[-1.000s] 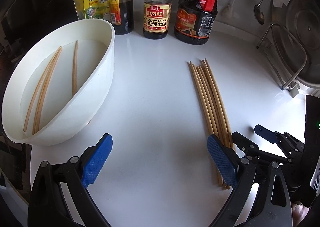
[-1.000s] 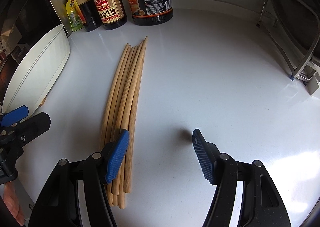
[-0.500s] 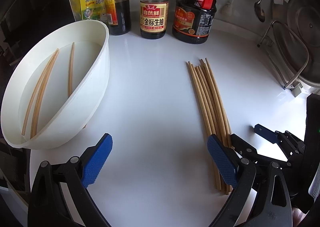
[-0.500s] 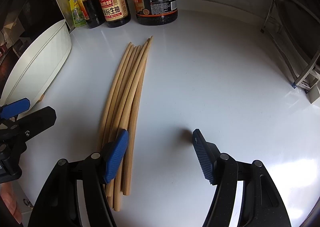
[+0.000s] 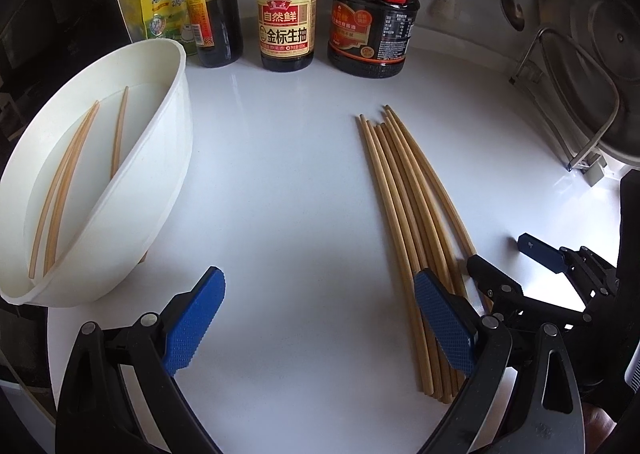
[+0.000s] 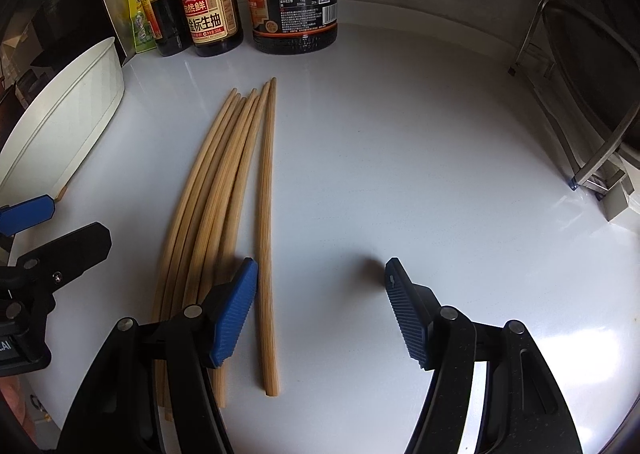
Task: Organize utensils
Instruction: 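Close the left tool on one bamboo chopstick while the right tool grasps another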
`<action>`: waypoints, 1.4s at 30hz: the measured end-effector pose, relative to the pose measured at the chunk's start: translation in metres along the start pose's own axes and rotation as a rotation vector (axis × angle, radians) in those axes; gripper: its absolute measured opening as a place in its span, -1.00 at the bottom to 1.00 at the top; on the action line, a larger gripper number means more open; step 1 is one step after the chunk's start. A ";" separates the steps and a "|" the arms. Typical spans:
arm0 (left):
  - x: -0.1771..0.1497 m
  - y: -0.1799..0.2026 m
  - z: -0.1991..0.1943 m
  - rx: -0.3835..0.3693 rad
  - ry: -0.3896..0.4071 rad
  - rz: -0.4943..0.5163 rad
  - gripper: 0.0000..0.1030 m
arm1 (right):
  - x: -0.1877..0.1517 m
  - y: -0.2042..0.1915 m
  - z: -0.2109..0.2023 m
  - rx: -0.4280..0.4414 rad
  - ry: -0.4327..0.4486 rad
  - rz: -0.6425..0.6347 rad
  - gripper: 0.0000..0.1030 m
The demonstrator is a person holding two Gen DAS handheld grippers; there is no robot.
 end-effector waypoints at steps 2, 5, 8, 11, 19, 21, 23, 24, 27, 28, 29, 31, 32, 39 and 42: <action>-0.001 0.004 0.004 -0.003 -0.006 0.007 0.82 | 0.000 0.003 0.000 0.000 0.002 0.001 0.23; -0.003 0.008 0.012 -0.008 -0.022 0.010 0.82 | 0.000 0.010 0.000 -0.002 0.004 0.005 0.22; -0.005 0.009 0.018 -0.006 -0.033 0.005 0.82 | 0.000 0.017 0.001 -0.007 0.006 0.016 0.23; -0.008 0.010 0.024 -0.003 -0.042 0.006 0.82 | 0.001 0.022 -0.001 0.024 0.012 0.038 0.23; -0.016 0.014 0.038 0.008 -0.054 0.019 0.82 | 0.001 0.023 -0.001 0.037 0.027 0.044 0.23; -0.017 0.015 0.039 0.023 -0.051 0.032 0.82 | 0.002 0.024 -0.001 0.039 0.028 0.048 0.23; -0.018 0.014 0.041 0.035 -0.056 0.042 0.83 | 0.002 0.024 0.000 0.038 0.030 0.045 0.23; -0.018 0.013 0.040 0.032 -0.052 0.035 0.83 | 0.002 0.023 0.000 0.039 0.029 0.043 0.23; -0.018 0.007 0.040 0.040 -0.049 0.023 0.83 | 0.003 0.021 0.002 0.038 0.032 0.032 0.23; -0.017 0.006 0.041 0.041 -0.049 0.020 0.83 | 0.003 0.020 0.002 0.038 0.033 0.026 0.23; -0.016 0.005 0.041 0.044 -0.048 0.018 0.84 | 0.004 0.019 0.003 0.036 0.035 0.017 0.23; -0.014 0.002 0.042 0.049 -0.046 0.010 0.84 | 0.005 0.015 0.005 0.033 0.037 -0.003 0.23; -0.013 0.002 0.043 0.051 -0.046 0.006 0.84 | 0.006 0.014 0.006 0.031 0.038 -0.014 0.23; -0.005 -0.002 0.048 0.065 -0.043 -0.011 0.85 | 0.012 0.005 0.012 0.034 0.056 -0.080 0.22; -0.003 0.000 0.050 0.071 -0.032 -0.012 0.79 | 0.015 0.003 0.015 0.054 0.057 -0.085 0.22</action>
Point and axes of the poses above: each gripper's, at about its wrist camera, not at the fingertips, and z roughly the way its jaws point, y to its right, x to its top, the point moved 5 cm from there along z, roughly the way its jaws point, and after that the axes turned 8 degrees about y, right-handed, at the moved point
